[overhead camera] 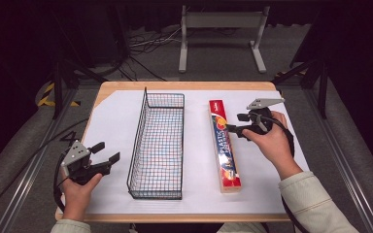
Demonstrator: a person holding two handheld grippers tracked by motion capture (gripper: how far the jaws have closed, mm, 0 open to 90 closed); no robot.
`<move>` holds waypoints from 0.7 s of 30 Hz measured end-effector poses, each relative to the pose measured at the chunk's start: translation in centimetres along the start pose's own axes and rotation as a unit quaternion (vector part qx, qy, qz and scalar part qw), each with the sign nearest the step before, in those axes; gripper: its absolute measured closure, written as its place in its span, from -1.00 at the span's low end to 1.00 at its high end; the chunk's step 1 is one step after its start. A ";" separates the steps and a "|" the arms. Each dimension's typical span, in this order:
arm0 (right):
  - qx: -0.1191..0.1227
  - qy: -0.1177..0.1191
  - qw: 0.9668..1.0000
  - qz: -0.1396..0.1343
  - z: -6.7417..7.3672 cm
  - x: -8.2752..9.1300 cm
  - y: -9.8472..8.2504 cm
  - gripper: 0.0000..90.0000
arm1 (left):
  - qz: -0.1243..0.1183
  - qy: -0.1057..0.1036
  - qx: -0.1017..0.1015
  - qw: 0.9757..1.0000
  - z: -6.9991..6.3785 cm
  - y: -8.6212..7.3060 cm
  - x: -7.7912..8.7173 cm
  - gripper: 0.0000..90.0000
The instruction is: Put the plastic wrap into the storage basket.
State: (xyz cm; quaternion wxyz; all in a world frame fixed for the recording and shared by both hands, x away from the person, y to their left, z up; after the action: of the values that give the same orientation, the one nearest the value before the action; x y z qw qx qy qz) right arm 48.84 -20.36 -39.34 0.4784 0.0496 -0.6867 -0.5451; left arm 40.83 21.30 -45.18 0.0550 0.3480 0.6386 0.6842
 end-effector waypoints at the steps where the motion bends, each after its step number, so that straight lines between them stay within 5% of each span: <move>1: 0.002 0.001 1.000 -0.001 0.3 0.2 0.1 -0.24 | -0.001 0.000 0.001 1.000 0.0 0.0 0.0 -0.38; 4: 0.001 0.014 1.000 0.003 1.1 0.3 0.3 -0.20 | 0.000 0.002 0.001 1.000 0.1 0.0 0.0 -0.38; 7: 0.027 0.015 0.999 0.034 1.7 -0.2 -0.1 -0.28 | 0.005 0.003 -0.004 1.000 -0.1 -0.2 -0.2 -0.38; 18: -0.012 0.007 0.997 0.078 3.3 -1.4 -0.9 -0.29 | 0.009 0.002 -0.012 1.000 -0.3 -0.3 -0.3 -0.38; 21: -0.049 -0.004 0.995 0.085 3.5 -2.1 -1.1 -0.36 | 0.009 0.001 -0.010 1.000 -0.3 -0.3 -0.3 -0.38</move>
State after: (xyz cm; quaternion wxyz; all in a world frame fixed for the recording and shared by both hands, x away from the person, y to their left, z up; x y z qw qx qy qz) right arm 47.04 -17.10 -41.31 0.5221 -0.0345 -0.6629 -0.5355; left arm 40.81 20.96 -45.56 0.0513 0.3523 0.6287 0.6914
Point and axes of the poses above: each handheld gripper's, and its own axes: x roughly backward along the jaws, y roughly out of its top, z roughly to its left, the point moved 9 cm from there along -x, roughly forward along the jaws, and after that the axes turned 3 degrees about y, right-handed, at the moved point
